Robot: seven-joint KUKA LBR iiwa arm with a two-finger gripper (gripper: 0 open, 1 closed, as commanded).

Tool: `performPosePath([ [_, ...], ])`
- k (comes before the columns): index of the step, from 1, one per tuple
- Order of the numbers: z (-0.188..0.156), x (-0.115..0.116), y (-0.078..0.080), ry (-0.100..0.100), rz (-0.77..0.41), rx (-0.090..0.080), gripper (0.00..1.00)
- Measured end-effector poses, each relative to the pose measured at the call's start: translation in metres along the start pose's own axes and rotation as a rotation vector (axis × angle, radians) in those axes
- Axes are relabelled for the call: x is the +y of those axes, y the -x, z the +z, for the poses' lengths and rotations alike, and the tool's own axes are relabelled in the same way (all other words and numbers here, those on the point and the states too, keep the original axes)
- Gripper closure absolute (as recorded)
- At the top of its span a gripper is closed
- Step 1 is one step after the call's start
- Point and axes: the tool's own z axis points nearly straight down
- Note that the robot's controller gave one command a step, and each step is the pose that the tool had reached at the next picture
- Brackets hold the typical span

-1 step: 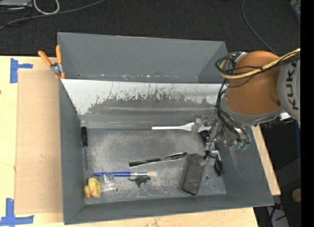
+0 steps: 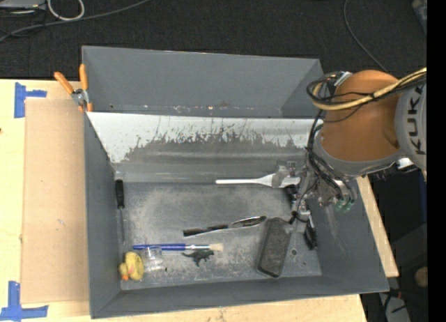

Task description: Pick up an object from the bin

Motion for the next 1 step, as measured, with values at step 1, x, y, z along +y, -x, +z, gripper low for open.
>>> performPosePath([
  [1, 0.0625, -0.0102, -0.018, 0.0, -0.295, -0.004, 0.0],
])
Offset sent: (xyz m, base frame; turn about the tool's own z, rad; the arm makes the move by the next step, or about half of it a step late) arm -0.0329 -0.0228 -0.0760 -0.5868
